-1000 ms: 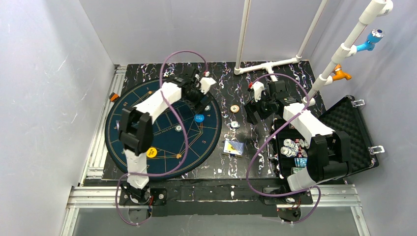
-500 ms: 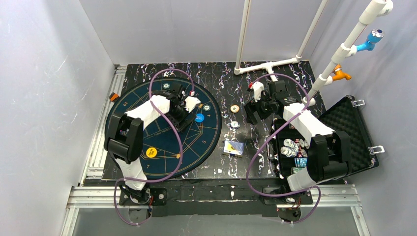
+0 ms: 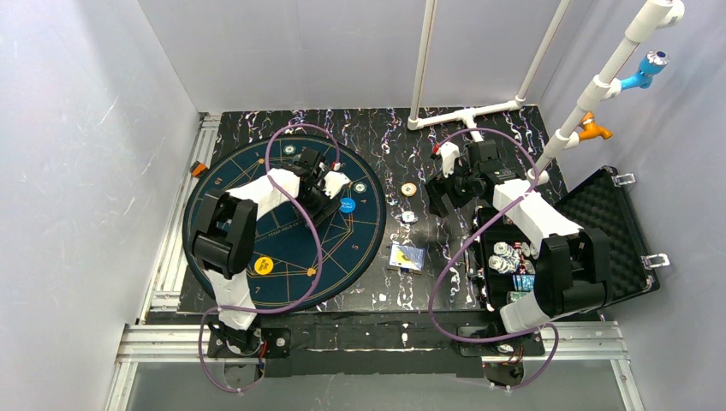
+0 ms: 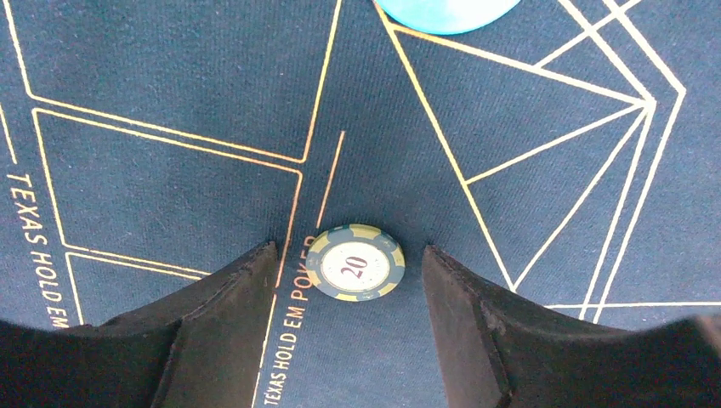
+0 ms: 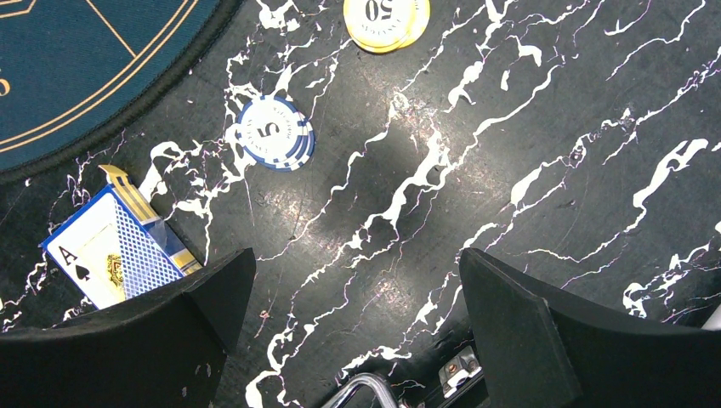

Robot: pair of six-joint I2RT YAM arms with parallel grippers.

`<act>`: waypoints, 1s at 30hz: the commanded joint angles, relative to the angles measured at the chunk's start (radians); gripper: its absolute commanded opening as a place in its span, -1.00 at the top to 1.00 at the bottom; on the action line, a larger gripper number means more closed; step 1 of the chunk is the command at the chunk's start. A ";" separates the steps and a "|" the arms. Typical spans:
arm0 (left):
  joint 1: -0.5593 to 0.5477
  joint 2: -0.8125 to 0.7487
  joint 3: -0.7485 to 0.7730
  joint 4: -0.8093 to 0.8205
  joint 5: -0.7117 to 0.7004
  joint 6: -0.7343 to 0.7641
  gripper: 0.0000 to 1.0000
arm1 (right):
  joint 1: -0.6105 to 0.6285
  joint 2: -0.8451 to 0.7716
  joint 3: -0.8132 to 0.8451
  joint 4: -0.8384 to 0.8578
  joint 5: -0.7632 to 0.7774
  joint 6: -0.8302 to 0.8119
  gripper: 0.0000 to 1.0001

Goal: Distribute texas hold em gaming equipment

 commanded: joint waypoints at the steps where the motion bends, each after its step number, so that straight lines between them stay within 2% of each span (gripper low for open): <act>1: 0.002 0.029 -0.018 0.009 -0.002 -0.003 -0.15 | -0.005 -0.003 -0.002 0.005 -0.013 -0.010 -1.00; 5: 0.002 0.026 -0.042 -0.008 0.014 -0.003 0.12 | -0.005 -0.005 -0.003 0.005 -0.011 -0.011 -1.00; 12: 0.001 -0.051 -0.082 -0.057 0.047 0.004 0.42 | -0.005 -0.001 -0.004 0.004 -0.016 -0.013 -1.00; 24: 0.004 -0.253 -0.124 -0.141 0.066 0.012 0.51 | -0.005 0.004 -0.002 0.000 -0.021 -0.013 -1.00; 30: 0.054 -0.374 -0.182 -0.228 0.080 0.046 0.54 | -0.005 0.000 -0.004 0.001 -0.023 -0.013 -1.00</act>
